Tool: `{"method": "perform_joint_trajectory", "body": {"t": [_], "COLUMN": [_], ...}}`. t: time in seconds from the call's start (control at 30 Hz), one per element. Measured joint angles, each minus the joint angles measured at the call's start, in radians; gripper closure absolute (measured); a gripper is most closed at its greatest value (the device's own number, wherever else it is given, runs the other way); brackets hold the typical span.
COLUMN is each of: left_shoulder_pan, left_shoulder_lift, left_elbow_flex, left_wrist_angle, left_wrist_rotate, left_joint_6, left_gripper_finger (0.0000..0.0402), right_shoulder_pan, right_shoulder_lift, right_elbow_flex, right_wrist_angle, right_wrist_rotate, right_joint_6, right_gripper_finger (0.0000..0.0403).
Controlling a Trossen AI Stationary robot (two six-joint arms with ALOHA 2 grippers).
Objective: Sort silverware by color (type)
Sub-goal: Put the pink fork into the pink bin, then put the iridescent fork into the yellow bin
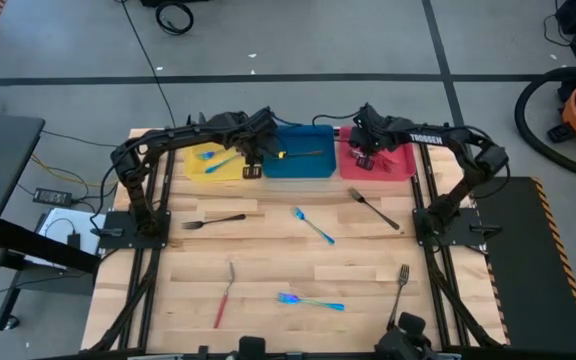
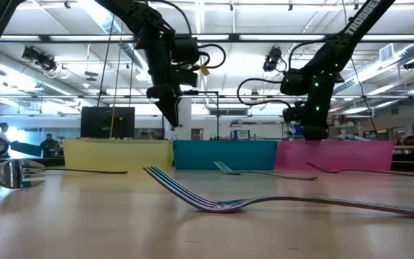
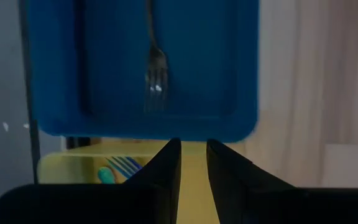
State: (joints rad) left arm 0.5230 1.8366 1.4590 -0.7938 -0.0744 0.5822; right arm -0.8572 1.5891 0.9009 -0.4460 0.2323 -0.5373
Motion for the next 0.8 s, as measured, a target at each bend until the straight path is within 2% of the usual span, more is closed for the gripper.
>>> {"method": "perform_joint_trajectory", "body": {"t": [0.2, 0.5, 0.8], "left_shoulder_pan": [0.004, -0.007, -0.113], "left_shoulder_lift": [0.000, 0.000, 0.000], "left_elbow_flex": [0.000, 0.000, 0.000], "left_wrist_angle": [0.060, -0.056, 0.071], "left_wrist_rotate": [0.000, 0.000, 0.001], "left_joint_6": [0.006, 0.007, 0.056], "left_gripper_finger": [0.0324, 0.0324, 0.0324], "right_shoulder_pan": [0.039, 0.140, 0.239], "right_shoulder_lift": [-0.026, -0.097, -0.255], "right_elbow_flex": [0.000, 0.000, 0.000], "right_wrist_angle": [0.006, 0.002, -0.029], "right_wrist_rotate": [0.029, 0.187, 0.198], "right_joint_6": [0.003, 0.003, 0.063], "right_gripper_finger": [0.0327, 0.0314, 0.0314]}}
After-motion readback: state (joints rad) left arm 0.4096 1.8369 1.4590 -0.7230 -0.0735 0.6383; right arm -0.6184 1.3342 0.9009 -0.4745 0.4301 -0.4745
